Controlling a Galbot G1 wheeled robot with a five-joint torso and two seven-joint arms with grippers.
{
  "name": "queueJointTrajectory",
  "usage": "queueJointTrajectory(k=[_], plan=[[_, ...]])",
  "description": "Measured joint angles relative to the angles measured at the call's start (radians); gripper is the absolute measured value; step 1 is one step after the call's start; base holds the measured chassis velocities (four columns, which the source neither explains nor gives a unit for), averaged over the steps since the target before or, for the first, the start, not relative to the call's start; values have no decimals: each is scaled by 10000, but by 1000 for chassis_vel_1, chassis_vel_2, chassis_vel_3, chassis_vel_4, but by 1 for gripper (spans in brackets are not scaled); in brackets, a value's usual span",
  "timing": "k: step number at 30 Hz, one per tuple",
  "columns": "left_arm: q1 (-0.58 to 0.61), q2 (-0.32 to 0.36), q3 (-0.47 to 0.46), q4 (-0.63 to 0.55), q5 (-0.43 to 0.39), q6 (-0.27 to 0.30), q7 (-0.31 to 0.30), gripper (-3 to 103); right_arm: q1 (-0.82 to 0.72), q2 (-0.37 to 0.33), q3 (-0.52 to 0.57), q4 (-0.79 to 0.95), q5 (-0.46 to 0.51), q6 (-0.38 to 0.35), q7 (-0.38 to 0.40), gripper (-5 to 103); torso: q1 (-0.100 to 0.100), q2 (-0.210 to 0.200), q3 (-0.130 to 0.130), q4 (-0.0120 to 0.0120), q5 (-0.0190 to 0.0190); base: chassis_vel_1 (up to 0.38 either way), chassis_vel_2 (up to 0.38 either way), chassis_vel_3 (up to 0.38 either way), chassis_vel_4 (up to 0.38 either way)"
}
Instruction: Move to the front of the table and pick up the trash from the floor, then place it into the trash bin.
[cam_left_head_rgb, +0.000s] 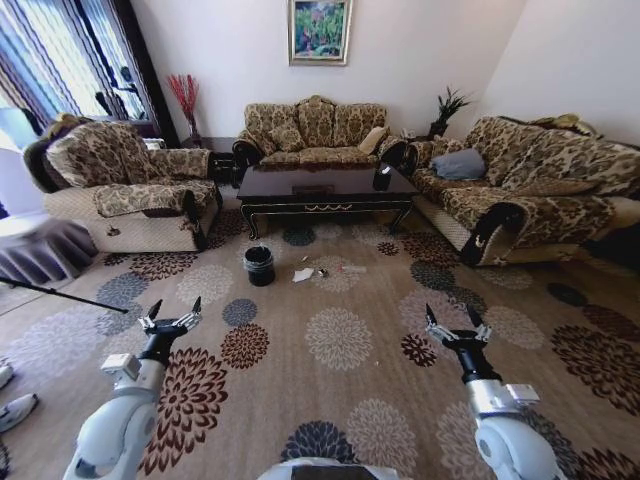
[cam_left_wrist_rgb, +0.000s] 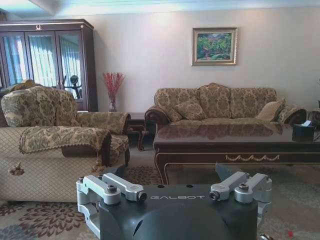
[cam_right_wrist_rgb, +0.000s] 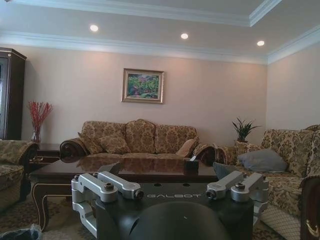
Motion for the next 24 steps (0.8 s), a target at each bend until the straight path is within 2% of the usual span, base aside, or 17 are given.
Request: queueJointTrajectory(k=[16, 24], plan=[[284, -169, -77, -331, -115, -387, 447, 100, 144, 62, -11, 10, 187, 117, 185, 100, 0, 0, 0, 0, 1, 0, 0, 0, 0], [194, -174, -148, -102, -356, -190, 226, 100, 273, -34, -28, -123, 273, 117, 370, 100, 0, 1, 0, 0, 1, 0, 0, 0, 0]])
